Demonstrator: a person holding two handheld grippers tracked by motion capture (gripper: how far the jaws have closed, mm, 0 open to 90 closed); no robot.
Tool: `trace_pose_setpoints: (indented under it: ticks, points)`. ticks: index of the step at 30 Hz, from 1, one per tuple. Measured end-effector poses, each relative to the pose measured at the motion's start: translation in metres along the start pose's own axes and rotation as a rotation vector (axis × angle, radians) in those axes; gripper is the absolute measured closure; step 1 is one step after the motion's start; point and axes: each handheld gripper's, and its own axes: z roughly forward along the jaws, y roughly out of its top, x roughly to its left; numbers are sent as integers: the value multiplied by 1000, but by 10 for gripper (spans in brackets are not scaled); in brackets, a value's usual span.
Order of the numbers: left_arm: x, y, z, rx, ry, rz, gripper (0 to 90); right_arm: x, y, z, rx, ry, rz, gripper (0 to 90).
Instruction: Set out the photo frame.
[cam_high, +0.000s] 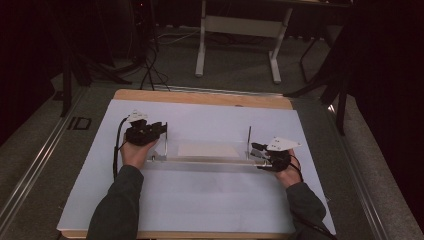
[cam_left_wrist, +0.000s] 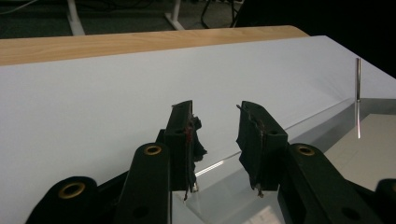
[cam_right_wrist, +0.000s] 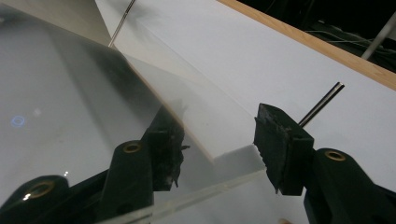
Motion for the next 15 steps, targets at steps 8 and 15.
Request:
trace_pose_setpoints:
  ticks: [8,15]
  points:
    - [0,-8,-13,-18,-8,15,651,-1,1,0,-2,5,2,500]
    - [-1,-14,-21,-25,-5,29,646,-3,2,0,-3,9,9,500]
